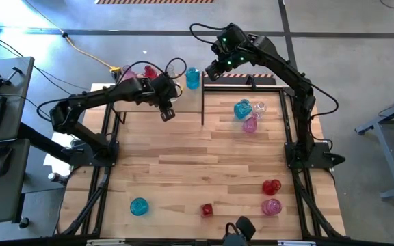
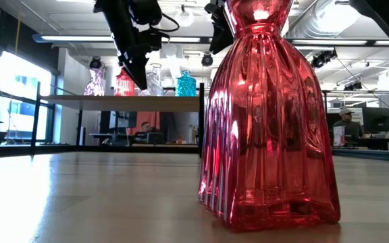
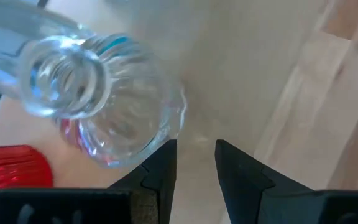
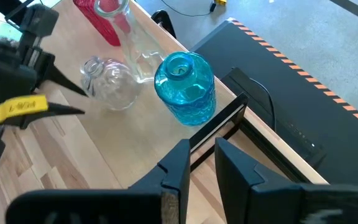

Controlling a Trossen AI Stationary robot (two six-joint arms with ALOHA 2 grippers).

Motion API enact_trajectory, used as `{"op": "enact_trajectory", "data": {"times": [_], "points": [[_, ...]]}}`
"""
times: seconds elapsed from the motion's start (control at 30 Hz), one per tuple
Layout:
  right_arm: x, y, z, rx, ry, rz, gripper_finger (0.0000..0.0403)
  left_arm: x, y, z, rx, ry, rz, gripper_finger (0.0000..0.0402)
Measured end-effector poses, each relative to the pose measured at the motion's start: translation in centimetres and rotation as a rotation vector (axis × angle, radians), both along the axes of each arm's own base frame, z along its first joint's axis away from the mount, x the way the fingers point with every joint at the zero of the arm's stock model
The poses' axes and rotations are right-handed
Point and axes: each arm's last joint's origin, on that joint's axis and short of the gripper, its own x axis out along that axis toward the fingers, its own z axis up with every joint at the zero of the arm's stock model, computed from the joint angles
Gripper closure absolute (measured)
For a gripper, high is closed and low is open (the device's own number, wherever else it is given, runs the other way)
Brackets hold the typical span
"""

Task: Sort vases onto shelf
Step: Put the bottom transparent vase on the shelf aligned with the other transparent vase, then put the bottom blue vase on the shelf aligned with the other blue vase

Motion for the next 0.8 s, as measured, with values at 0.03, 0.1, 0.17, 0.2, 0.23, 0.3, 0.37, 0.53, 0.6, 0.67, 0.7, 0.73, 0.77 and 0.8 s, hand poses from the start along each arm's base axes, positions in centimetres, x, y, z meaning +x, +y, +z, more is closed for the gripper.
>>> {"op": "enact_trajectory", "data": {"times": [0.03, 0.1, 0.17, 0.2, 0.23, 0.3, 0.37, 0.53, 0.6, 0.67, 0.7, 0.73, 0.77, 0.8], "points": [[0.0, 0.0, 0.0, 0.000, 0.000, 0.000, 0.0347, -0.1, 0.1, 0.0, 0.000, 0.000, 0.005, 0.0298], [0.0, 0.0, 0.0, 0.000, 0.000, 0.000, 0.0347, -0.2, 0.3, 0.0, -0.001, 0.000, 0.013, 0.0298], [0.0, 0.0, 0.0, 0.000, 0.000, 0.000, 0.0347, -0.2, 0.5, 0.0, -0.008, -0.004, 0.014, 0.0298], [0.0, 0.0, 0.0, 0.000, 0.000, 0.000, 0.0347, -0.3, 0.5, 0.0, -0.017, -0.009, 0.012, 0.0298], [0.0, 0.0, 0.0, 0.000, 0.000, 0.000, 0.0347, -0.3, 0.5, 0.0, -0.025, -0.014, 0.010, 0.0298], [0.0, 0.0, 0.0, 0.000, 0.000, 0.000, 0.0347, -0.2, 0.4, 0.0, -0.036, -0.021, 0.010, 0.0298], [0.0, 0.0, 0.0, 0.001, 0.000, -0.001, 0.0347, -0.1, 0.1, 0.0, -0.049, -0.026, 0.009, 0.0298], [0.0, 0.0, 0.0, 0.015, -0.006, -0.014, 0.0347, -0.5, -0.5, 0.6, -0.050, -0.038, 0.005, 0.0298], [0.0, 0.1, -0.1, 0.038, -0.010, -0.005, 0.0347, -1.1, -0.8, 1.2, -0.053, -0.046, 0.015, 0.0298], [-0.1, 0.2, -0.2, 0.063, -0.004, -0.011, 0.0347, -1.8, -1.2, 1.9, -0.053, -0.059, 0.016, 0.0298], [-0.1, 0.3, -0.2, 0.074, 0.003, -0.010, 0.0347, -2.2, -1.4, 2.2, -0.057, -0.060, 0.015, 0.0298], [-0.1, 0.5, -0.3, 0.084, 0.011, -0.010, 0.0347, -2.5, -1.6, 2.5, -0.057, -0.062, 0.016, 0.0298], [-0.1, 0.6, -0.4, 0.095, 0.020, -0.011, 0.0347, -2.9, -1.7, 2.8, -0.055, -0.067, 0.016, 0.0298], [-0.1, 0.8, -0.5, 0.105, 0.027, -0.011, 0.0347, -3.2, -1.9, 3.1, -0.055, -0.073, 0.018, 0.0298]]}}
